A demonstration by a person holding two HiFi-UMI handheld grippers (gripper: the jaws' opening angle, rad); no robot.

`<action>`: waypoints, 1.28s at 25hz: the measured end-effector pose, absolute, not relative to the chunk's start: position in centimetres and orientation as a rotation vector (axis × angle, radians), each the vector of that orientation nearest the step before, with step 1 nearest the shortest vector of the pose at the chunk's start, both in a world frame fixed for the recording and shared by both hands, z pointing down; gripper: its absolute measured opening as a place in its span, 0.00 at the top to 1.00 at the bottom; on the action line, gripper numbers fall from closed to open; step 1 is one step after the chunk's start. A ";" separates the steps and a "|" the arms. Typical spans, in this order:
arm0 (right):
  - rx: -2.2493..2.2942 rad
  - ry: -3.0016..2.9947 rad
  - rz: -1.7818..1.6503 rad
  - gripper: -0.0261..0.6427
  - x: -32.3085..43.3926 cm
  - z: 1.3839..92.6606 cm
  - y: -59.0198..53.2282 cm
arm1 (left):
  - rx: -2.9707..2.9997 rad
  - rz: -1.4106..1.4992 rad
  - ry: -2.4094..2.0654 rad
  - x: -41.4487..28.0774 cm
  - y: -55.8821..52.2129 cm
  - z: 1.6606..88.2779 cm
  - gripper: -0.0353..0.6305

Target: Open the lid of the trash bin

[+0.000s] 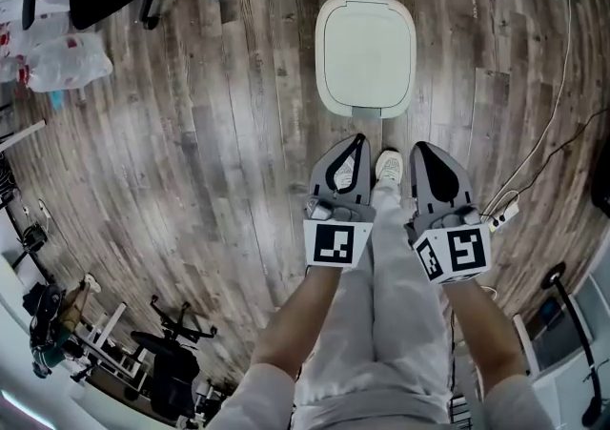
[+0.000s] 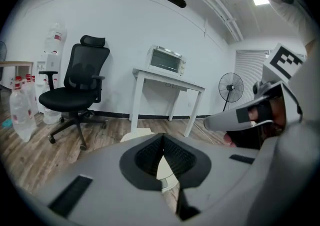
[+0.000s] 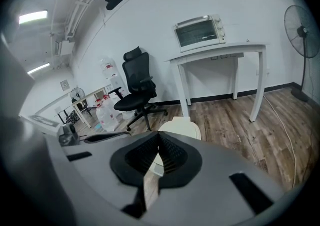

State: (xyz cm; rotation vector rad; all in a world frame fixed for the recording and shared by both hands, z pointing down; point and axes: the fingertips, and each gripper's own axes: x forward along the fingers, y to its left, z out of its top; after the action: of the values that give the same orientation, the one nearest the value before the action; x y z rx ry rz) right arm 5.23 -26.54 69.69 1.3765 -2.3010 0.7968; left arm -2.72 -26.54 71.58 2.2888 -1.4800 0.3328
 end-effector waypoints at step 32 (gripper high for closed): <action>1.340 -2.233 0.923 0.94 4.7 81.7 -25.6 | 2.052 0.580 -1.400 0.3 -27.0 90.1 0.95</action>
State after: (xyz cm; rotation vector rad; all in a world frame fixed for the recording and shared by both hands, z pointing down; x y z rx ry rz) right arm 4.75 -25.60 81.74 1.3395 -2.2326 0.9229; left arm 0.32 -26.96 90.07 2.0518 -1.3999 0.5802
